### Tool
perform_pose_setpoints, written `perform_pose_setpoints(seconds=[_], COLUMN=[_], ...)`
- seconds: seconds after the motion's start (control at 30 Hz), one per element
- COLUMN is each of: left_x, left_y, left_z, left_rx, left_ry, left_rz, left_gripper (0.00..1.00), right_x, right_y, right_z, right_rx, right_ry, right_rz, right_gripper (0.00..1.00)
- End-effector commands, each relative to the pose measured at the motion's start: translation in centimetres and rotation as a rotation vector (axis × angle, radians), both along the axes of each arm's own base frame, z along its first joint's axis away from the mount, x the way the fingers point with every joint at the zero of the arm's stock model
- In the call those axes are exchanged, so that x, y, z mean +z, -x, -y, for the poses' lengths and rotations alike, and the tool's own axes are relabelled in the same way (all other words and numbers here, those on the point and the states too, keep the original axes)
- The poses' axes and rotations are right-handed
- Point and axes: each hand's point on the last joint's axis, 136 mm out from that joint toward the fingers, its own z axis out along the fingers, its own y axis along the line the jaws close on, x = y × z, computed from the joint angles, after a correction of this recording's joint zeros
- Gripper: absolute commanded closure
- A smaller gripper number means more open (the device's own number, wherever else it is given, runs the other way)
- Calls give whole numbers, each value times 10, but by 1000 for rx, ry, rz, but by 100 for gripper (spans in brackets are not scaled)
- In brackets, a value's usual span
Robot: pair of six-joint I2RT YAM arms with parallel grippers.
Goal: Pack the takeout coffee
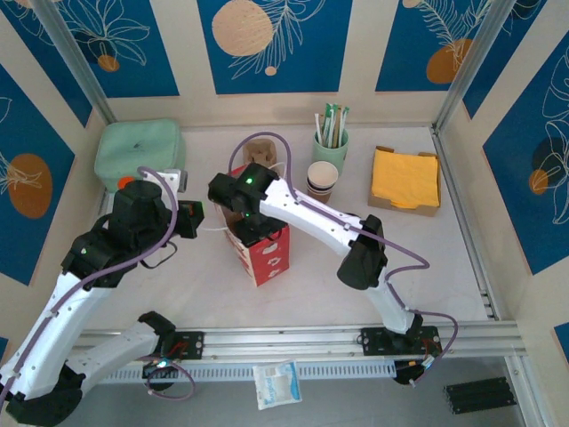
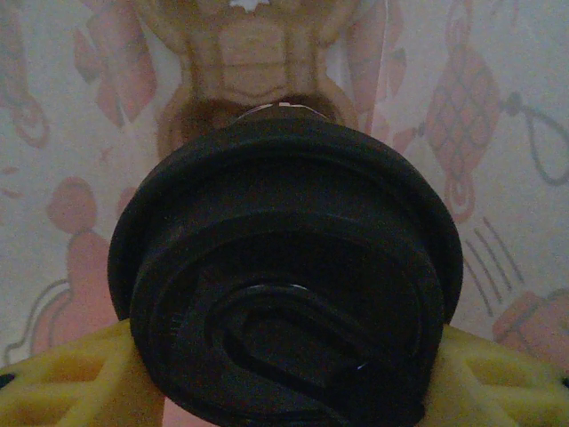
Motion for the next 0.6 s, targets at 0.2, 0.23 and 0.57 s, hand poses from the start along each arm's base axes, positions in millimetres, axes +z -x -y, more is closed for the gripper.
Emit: perform_pose_setpoints(seconds=[0.2,0.23,0.57], left_x=[-4,-4,-5], left_y=[-1,-1,-1], left_z=[-2,-2,-3], left_rx=[19,19,24], left_ry=[9,8,5], left_rz=[-16,-17,-24], left_gripper=[100,100,100], right_x=[13,13,19], right_y=[18,17,15], right_z=[15,15,4], right_rx=[-14,-15,-34], right_ry=[-9,-14,-130], right_rz=[-51,-51,-63], right_gripper=[42,42,42])
